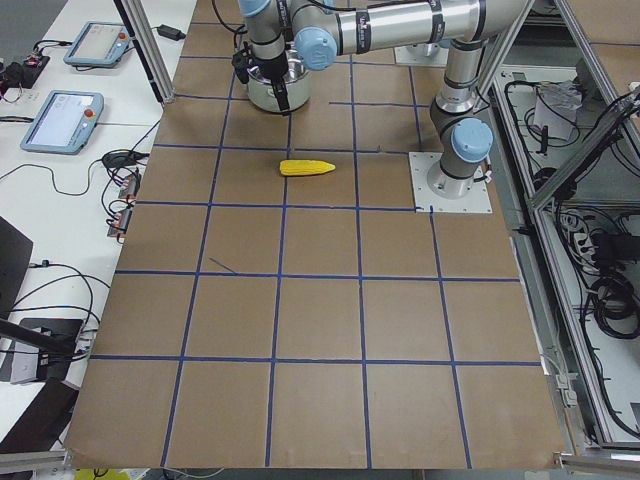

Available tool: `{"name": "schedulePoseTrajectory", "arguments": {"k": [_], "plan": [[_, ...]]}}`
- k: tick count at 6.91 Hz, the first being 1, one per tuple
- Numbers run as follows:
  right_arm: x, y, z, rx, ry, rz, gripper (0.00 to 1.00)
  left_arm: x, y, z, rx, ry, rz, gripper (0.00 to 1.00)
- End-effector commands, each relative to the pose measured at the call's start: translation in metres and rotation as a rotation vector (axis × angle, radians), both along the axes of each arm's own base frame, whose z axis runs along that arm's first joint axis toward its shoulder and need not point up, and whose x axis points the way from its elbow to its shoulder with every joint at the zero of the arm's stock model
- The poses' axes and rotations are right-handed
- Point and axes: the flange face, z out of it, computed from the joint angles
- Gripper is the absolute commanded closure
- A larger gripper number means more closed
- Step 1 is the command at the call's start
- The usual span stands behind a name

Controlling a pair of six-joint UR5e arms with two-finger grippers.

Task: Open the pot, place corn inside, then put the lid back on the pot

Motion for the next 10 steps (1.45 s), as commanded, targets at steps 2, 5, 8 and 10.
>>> {"name": "schedulePoseTrajectory", "arguments": {"k": [2, 5, 8, 10], "plan": [[0.004, -0.010, -0.006, -0.036, -0.001, 0.000, 0.04, -0.003, 0.015, -0.087, -0.048, -0.015, -0.010, 0.00], [0.004, -0.013, -0.014, -0.036, 0.015, 0.087, 0.03, -0.007, 0.030, -0.120, 0.012, -0.005, 0.040, 0.00], [0.007, -0.014, -0.018, -0.035, 0.018, 0.162, 0.03, -0.008, 0.015, -0.168, -0.078, -0.021, 0.013, 0.00], [0.009, -0.019, -0.012, -0.030, -0.015, -0.150, 0.03, -0.005, 0.004, -0.178, -0.122, -0.029, 0.014, 0.00]]}}
